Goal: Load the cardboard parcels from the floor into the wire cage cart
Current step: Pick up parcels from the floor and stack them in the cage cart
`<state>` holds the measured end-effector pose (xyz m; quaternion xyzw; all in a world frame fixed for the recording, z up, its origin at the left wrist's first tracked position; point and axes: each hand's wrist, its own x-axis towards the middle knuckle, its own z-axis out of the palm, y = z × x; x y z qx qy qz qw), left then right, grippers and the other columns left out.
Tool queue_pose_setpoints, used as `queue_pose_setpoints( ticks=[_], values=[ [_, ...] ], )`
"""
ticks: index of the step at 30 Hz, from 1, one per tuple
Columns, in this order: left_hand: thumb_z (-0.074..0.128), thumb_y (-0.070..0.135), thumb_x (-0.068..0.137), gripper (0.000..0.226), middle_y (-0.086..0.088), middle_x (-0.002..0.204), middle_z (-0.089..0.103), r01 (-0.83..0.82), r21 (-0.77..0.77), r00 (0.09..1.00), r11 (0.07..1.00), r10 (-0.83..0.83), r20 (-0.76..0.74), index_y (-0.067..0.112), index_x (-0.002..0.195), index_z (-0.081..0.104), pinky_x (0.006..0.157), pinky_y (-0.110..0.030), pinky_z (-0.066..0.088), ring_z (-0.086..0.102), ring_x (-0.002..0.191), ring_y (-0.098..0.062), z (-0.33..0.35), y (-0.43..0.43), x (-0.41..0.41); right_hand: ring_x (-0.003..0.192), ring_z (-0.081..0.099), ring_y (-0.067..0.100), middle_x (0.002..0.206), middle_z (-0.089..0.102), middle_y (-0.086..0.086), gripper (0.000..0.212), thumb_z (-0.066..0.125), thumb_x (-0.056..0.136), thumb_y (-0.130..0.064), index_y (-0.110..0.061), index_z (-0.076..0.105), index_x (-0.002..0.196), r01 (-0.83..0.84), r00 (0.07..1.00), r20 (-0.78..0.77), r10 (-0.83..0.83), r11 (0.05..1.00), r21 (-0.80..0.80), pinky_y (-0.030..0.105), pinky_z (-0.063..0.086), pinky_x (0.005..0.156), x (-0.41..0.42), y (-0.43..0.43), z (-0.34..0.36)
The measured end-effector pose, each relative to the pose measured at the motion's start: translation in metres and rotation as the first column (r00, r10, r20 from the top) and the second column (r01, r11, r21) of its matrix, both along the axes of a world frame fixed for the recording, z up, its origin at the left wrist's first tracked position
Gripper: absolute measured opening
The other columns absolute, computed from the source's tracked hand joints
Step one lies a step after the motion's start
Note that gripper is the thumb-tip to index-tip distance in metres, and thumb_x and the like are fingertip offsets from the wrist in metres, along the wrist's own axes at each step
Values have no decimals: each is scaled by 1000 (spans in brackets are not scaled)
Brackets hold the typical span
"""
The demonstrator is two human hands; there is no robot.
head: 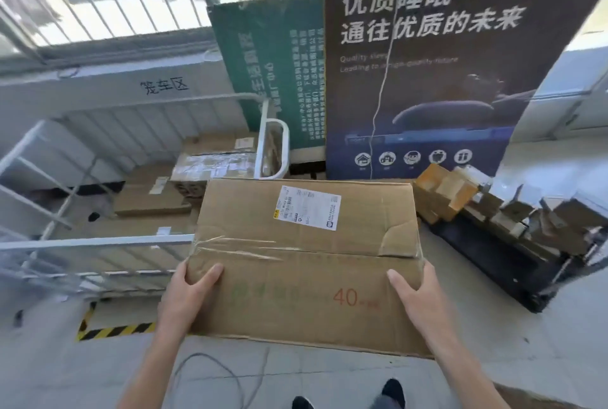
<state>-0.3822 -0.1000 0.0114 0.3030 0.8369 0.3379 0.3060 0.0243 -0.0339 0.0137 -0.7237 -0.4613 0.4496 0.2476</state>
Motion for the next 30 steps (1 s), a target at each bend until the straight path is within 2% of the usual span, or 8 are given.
queue_pose_setpoints(
  ticks=[3,8,13,19,21,23,25,30],
  values=[
    [71,80,56,75,15,106,70,-90,4,996,996,90,7,35,116,61,91,-48,52,66,100,-15,-2,-15,-57,120,56,24,141,53,-4,79,58,86,-64,-37,22,151,-125,991,39,124,992,9,46,48,98,-62,19,-3],
    [68,82,57,74,18,107,69,-198,-48,980,979,196,-42,39,116,58,95,-49,49,65,101,-15,-2,-18,-138,122,56,28,147,51,-4,84,58,90,-59,-44,7,155,-269,961,68,268,963,5,41,46,96,-155,61,-10],
    [65,82,55,71,16,102,69,-297,-112,953,948,286,-99,38,110,59,93,-47,50,66,97,-19,7,3,-202,114,60,29,139,59,-3,80,60,90,-55,-41,14,154,-356,933,48,356,934,-17,39,46,89,-235,121,-24],
    [65,83,51,68,19,96,68,-396,-108,915,912,381,-135,36,101,62,83,-44,50,65,88,-11,35,27,-282,88,58,10,116,61,-19,76,56,88,-60,-49,14,150,-475,880,-34,474,880,-28,29,42,66,-327,173,-20],
    [68,81,50,56,21,92,69,-413,-82,907,907,402,-125,45,92,64,76,-39,49,64,84,-6,44,38,-309,96,61,11,118,61,-21,75,56,87,-61,-50,15,149,-492,869,-68,490,871,-14,31,48,73,-354,186,-16],
    [74,77,53,50,16,92,73,-424,-64,904,904,417,-93,49,94,65,80,-42,54,69,86,-12,51,54,-339,118,58,20,136,57,-14,78,56,87,-60,-49,13,151,-486,871,-89,483,874,-12,37,48,90,-382,201,-13],
    [77,75,55,57,14,95,74,-410,-58,911,910,406,-65,42,100,66,84,-46,55,71,89,-16,52,74,-374,128,52,19,146,50,-13,80,57,87,-59,-48,11,153,-471,876,-117,467,882,-1,39,46,99,-413,216,-14],
    [77,74,55,81,3,111,69,-315,-59,949,947,316,13,30,121,59,88,-49,54,66,99,-22,19,155,-470,128,51,13,137,52,-20,78,56,88,-59,-49,13,152,-356,922,-150,356,934,31,41,47,102,-497,260,-38]
  ],
)
